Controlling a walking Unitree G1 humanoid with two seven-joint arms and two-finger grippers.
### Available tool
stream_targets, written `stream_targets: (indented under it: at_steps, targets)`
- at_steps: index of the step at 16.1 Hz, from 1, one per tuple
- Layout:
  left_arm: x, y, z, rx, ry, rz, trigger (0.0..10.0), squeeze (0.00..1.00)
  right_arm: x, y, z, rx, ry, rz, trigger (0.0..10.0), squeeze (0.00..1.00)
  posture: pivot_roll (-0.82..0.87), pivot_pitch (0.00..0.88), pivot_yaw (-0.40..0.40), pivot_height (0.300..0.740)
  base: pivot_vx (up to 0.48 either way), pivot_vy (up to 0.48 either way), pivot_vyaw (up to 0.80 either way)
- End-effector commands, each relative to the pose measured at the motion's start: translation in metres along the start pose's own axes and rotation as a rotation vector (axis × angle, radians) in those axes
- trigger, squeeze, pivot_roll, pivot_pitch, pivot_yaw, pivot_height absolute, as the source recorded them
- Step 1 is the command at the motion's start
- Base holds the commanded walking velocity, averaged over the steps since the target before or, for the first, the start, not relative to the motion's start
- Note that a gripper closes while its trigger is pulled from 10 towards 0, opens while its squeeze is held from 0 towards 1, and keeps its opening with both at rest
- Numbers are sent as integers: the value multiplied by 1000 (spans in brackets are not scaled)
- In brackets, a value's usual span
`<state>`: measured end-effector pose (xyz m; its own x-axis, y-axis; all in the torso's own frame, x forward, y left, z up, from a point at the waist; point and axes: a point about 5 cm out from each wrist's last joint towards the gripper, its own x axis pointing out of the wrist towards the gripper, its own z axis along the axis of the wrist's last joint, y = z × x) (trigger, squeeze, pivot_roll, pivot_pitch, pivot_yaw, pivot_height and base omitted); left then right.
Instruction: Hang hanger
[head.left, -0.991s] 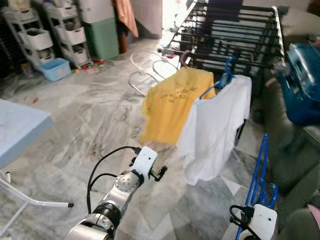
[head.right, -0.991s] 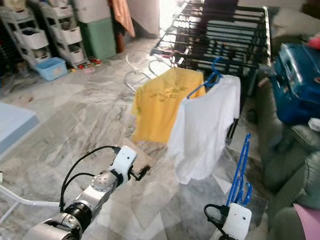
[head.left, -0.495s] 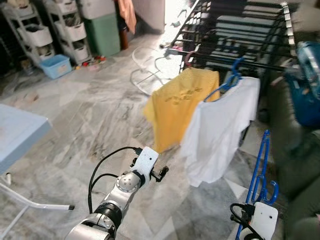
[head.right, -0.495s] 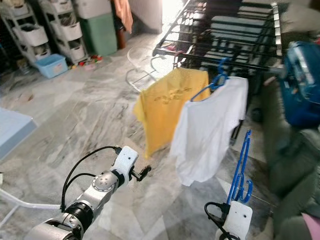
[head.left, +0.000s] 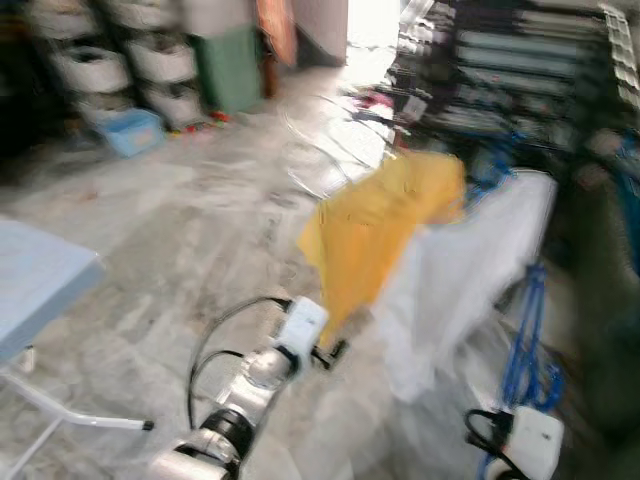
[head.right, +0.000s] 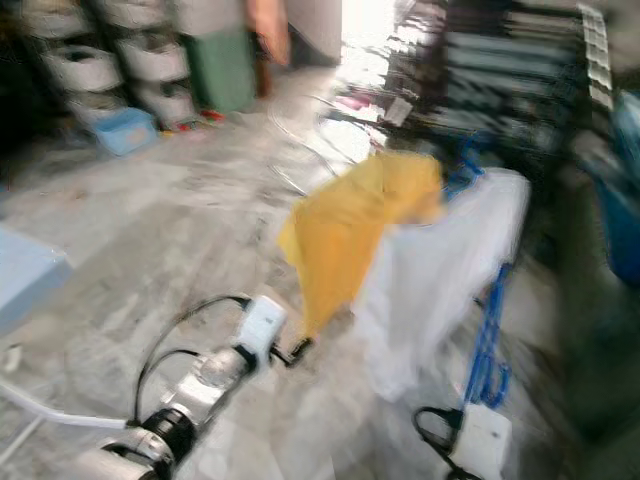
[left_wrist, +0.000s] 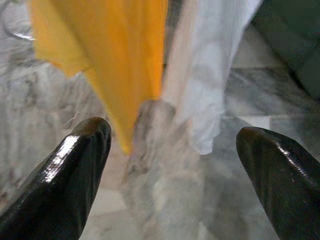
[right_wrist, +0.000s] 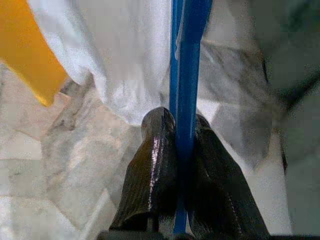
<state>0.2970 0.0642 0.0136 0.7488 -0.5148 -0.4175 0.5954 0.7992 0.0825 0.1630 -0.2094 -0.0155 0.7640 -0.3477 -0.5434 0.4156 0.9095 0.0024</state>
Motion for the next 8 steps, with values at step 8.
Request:
stream_targets:
  at_steps: [8]
  targets:
    - [-3, 9, -4, 26, 26, -4, 10000, 0, 2, 9, 1, 29, -4, 16, 10000, 0, -47, 0, 0, 740, 465, 0, -266]
